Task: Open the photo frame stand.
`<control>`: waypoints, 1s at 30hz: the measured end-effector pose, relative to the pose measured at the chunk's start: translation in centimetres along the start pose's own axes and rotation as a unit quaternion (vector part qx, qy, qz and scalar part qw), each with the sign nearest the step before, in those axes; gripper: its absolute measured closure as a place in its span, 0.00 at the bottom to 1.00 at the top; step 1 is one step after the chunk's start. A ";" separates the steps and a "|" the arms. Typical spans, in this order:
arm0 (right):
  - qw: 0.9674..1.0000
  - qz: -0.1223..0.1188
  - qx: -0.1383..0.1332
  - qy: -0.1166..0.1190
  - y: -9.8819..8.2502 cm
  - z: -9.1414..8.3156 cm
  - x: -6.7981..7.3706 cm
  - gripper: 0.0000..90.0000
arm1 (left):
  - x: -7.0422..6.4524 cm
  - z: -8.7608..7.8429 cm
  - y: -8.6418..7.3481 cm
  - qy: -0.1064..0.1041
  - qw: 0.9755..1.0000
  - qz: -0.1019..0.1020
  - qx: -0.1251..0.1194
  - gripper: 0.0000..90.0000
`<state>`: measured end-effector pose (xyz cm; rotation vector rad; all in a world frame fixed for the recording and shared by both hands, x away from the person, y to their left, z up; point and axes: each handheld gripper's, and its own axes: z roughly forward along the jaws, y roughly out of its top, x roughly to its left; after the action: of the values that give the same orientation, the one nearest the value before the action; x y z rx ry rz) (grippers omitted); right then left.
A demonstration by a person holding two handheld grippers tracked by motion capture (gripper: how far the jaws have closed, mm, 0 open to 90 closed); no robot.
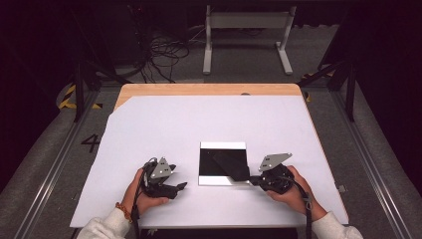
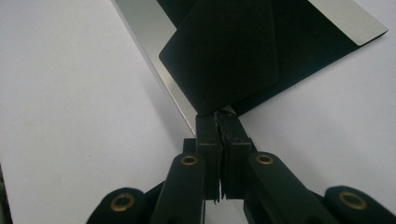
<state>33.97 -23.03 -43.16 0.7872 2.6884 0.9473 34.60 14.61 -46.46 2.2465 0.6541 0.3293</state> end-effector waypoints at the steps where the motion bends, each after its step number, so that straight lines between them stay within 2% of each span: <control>1: 1.000 -0.001 -0.001 0.000 0.0 0.0 0.0 0.99 | 0.0 0.0 0.0 -0.001 1.000 0.000 0.000 0.31; 6: 1.000 0.000 -0.011 -0.002 0.1 -0.2 0.1 0.99 | 0.1 0.1 0.0 -0.002 1.000 -0.005 0.000 0.30; 9: 1.000 -0.004 -0.018 -0.005 0.1 -0.4 0.1 0.99 | 0.0 0.0 0.0 0.005 1.000 -0.002 0.000 0.30; 13: 0.999 0.000 -0.038 0.004 0.1 -0.6 -0.1 0.99 | 0.0 0.0 0.0 0.007 1.000 -0.001 0.001 0.30; 30: 0.998 -0.004 -0.058 -0.003 0.1 -0.9 0.0 0.99 | 0.0 0.2 0.1 0.002 1.000 -0.001 0.004 0.30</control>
<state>33.69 -23.39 -42.40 0.7536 2.6030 1.0864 34.66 14.44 -46.56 2.2544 0.6599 0.3307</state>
